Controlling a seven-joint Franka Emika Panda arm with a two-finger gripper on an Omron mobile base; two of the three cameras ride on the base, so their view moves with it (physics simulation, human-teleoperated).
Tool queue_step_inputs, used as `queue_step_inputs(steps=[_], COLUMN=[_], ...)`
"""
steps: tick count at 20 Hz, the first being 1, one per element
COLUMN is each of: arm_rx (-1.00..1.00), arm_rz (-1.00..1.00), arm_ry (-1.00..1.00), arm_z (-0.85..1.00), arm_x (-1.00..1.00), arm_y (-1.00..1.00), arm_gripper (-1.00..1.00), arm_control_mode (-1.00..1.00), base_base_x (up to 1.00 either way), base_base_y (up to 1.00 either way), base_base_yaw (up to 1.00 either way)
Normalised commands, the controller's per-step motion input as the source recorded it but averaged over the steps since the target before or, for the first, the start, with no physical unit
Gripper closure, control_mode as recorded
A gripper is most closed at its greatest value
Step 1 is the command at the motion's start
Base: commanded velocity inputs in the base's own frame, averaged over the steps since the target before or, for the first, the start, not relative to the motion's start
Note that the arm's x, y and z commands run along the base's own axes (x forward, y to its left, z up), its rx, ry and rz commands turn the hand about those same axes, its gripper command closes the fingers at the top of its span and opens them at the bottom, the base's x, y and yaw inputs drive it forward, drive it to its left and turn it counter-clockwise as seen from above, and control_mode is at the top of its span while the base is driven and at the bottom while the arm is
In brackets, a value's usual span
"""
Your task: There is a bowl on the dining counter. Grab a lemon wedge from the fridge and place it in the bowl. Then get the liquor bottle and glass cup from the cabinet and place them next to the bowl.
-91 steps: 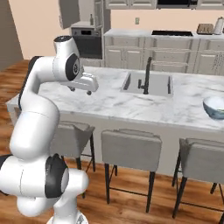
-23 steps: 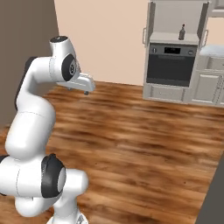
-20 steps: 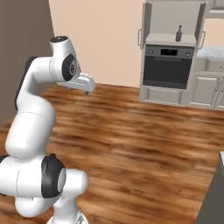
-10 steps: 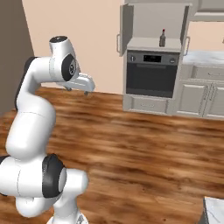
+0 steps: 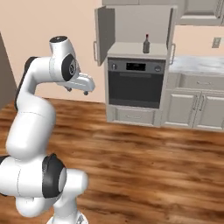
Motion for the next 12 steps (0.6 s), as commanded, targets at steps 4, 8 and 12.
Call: queue_step_inputs(steps=[4,8,12], arm_rx=[0.0,0.0,0.0], arm_rz=[0.0,0.0,0.0], arm_ry=[0.0,0.0,0.0], arm_z=[0.0,0.0,0.0], arm_x=[0.0,0.0,0.0], arm_y=[0.0,0.0,0.0], arm_gripper=[-1.0,-1.0,-1.0], arm_control_mode=[1.0,1.0,1.0], base_base_x=[1.0,1.0,1.0], base_base_y=[-0.39,-0.23,-0.03], base_base_yaw=[-0.08,-0.04,0.0])
